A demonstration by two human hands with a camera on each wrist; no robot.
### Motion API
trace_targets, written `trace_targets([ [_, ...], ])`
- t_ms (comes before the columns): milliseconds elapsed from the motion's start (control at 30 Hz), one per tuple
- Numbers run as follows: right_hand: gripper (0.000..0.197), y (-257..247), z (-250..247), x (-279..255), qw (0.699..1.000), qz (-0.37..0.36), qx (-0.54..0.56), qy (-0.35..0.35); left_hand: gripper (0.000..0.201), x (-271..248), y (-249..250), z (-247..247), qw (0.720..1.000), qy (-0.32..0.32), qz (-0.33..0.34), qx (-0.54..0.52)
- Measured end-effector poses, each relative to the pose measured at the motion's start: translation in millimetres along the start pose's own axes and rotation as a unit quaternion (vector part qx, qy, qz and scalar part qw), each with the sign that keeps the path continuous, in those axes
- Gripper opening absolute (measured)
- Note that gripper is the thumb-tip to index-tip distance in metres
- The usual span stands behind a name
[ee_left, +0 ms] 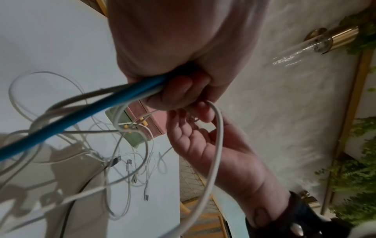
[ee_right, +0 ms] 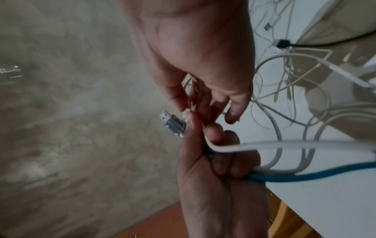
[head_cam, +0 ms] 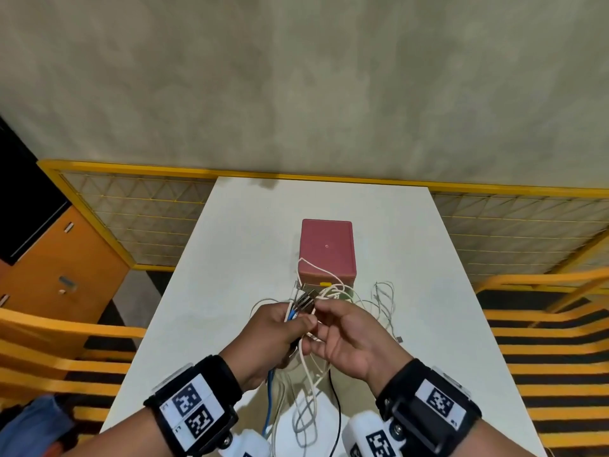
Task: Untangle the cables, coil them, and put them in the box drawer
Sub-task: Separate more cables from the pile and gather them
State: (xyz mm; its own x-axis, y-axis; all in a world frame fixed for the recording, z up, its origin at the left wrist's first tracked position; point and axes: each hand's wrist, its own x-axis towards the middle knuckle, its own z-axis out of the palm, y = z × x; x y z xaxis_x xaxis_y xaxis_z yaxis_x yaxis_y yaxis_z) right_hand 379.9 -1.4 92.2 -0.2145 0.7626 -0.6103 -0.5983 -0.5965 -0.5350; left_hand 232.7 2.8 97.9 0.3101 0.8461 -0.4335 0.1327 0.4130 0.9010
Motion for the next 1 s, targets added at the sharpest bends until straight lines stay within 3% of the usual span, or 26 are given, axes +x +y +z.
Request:
trace_targets([
  [233, 0.01, -31.0, -17.0, 12.2, 0.991, -0.054, 0.054, 0.108, 0.021, -7.8, 7.6, -22.8, 0.999, -0.005, -0.01, 0.033],
  [367, 0.027, -48.7, -23.8, 11.8, 0.987, -0.064, 0.083, 0.123, 0.025, -18.9, 0.9, -40.0, 0.998, -0.015, -0.022, 0.059],
  [500, 0.015, -51.5, -34.9, 14.1, 0.976, -0.091, -0.027, 0.194, 0.025, -17.5, 1.7, -46.7, 0.999, 0.008, -0.026, 0.03],
  [567, 0.004, -57.7, -44.1, 10.4, 0.962, -0.089, -0.139, 0.219, 0.023, -14.1, 4.1, -49.3, 0.999, 0.013, -0.026, 0.022],
  [667, 0.028, -61.9, -53.5, -1.1, 0.915, -0.033, -0.364, 0.171, 0.02, -5.7, 5.6, -50.6, 1.0, 0.021, -0.017, 0.014],
  [733, 0.031, -60.9, -51.0, -9.6, 0.888, -0.04, -0.427, 0.165, 0.018, 1.6, 7.0, -47.7, 1.0, 0.024, -0.011, 0.009],
  [800, 0.029, -53.2, -38.1, -15.7, 0.903, -0.016, -0.411, 0.123, 0.015, 8.7, 7.0, -41.9, 1.0, 0.023, -0.004, 0.009],
  [900, 0.04, -29.5, -12.8, -12.4, 0.942, 0.072, -0.327, 0.032, 0.015, 15.0, 4.2, -26.8, 0.999, 0.001, 0.012, 0.03],
  [1000, 0.027, -9.4, 2.7, 6.7, 0.972, 0.065, -0.225, 0.013, 0.015, 14.0, 0.7, -10.6, 0.997, -0.037, 0.025, 0.07],
])
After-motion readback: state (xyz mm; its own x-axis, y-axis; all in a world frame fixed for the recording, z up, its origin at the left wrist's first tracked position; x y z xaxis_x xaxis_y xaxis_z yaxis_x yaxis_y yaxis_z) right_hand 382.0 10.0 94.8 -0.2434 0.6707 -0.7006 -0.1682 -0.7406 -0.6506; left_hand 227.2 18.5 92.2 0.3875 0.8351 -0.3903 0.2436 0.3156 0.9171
